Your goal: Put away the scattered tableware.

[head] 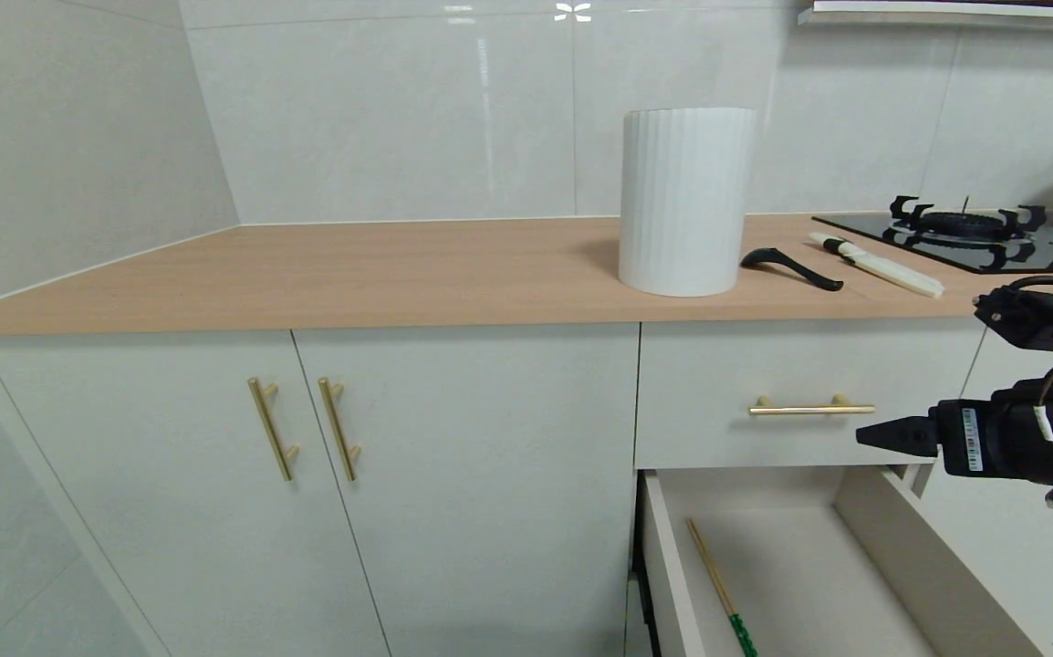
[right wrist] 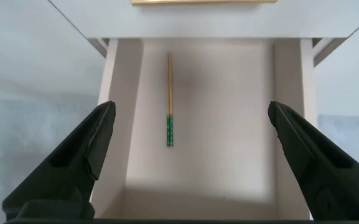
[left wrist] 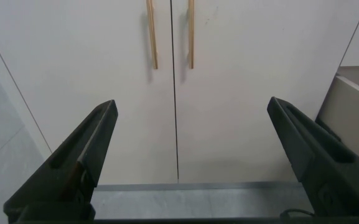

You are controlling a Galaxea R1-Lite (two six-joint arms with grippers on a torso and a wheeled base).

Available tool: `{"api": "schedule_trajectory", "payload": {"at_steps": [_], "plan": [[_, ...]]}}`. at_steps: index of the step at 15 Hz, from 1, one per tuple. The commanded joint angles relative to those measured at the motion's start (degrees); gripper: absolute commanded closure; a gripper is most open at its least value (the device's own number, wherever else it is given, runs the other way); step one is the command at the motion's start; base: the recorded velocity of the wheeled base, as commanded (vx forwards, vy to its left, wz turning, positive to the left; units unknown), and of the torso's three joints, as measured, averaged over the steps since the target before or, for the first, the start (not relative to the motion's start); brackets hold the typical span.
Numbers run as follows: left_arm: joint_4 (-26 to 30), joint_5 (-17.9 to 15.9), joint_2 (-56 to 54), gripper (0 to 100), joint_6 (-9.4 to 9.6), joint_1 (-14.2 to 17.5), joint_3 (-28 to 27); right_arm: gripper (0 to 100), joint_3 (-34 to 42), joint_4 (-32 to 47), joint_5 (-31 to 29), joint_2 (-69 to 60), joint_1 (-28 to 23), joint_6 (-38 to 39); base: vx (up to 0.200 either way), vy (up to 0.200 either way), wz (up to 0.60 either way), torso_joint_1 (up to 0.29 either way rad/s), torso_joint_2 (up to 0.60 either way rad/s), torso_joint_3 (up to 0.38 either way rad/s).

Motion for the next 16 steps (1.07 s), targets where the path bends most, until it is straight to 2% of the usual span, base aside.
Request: {"api": "schedule_trajectory", "payload": {"at_steps": [1, 6, 16], "plan": [[-0.01, -0.02, 0.02, 0, 0.01, -0.02, 0.0, 0, 0.06, -0.05, 0.02, -1.62, 0.0, -0.01, 0.0, 0.0, 0.0, 0.0, 0.0, 0.0], [-0.01, -0.02, 0.02, 0, 0.01, 0.07, 0.0, 0, 0.32, -0.05, 0.11, -2.24, -0.09, -1.06, 0.0, 0.0, 0.0, 0.055, -0.19, -0.187], [-0.01, -0.02, 0.02, 0, 0.01, -0.02, 0.0, 0, 0.93, -0.05, 0.29, -1.36, 0.0, -1.24, 0.0, 0.0, 0.0, 0.182, -0.49, -0.29]]}}
